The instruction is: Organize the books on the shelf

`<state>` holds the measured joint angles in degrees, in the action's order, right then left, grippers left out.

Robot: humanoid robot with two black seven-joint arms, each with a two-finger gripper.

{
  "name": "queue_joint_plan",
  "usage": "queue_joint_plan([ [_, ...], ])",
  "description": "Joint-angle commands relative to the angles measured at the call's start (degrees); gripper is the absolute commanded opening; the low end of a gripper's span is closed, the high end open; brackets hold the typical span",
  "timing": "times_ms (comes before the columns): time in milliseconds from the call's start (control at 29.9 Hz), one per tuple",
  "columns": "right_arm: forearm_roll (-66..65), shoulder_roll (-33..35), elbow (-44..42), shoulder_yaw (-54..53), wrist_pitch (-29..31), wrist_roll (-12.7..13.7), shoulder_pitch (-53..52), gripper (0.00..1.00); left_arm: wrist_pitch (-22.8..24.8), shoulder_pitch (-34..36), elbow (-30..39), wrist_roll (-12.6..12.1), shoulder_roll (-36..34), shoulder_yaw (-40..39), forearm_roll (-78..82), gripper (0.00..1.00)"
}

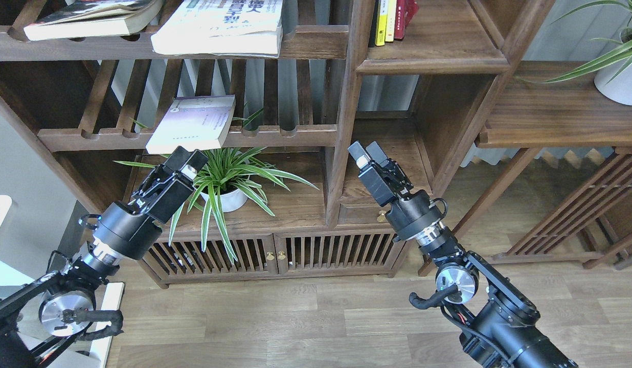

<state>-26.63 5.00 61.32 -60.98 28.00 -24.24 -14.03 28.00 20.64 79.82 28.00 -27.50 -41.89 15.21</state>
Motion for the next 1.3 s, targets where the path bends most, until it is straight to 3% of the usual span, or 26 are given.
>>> queue_joint_plan([
  [0, 0.0, -0.08, 0.03, 0.16, 0.0, 0.07, -0.38, 1.0, 0.0, -0.17, -0.01, 0.0, -0.35, -0.12, -0.01, 1.0],
  [735, -0.09, -0.61, 0.03, 0.25, 0.0, -0.19, -0.12, 1.0, 0.0, -0.69, -1.6, 0.0, 0.7, -1.18, -1.32, 1.0],
  [1070, -0.09, -0.43, 0.03, 0.34, 0.0, -0.1, -0.47, 1.0, 0.0, -4.73, -1.77, 0.0, 4.82, -0.3, -20.9, 0.99],
  [1270, -0.09, -0.69, 0.03, 0.6, 0.0, -0.1, -1.18, 1.0, 0.0, -5.7, -3.52, 0.0, 7.99, -0.91, -24.69, 0.99],
])
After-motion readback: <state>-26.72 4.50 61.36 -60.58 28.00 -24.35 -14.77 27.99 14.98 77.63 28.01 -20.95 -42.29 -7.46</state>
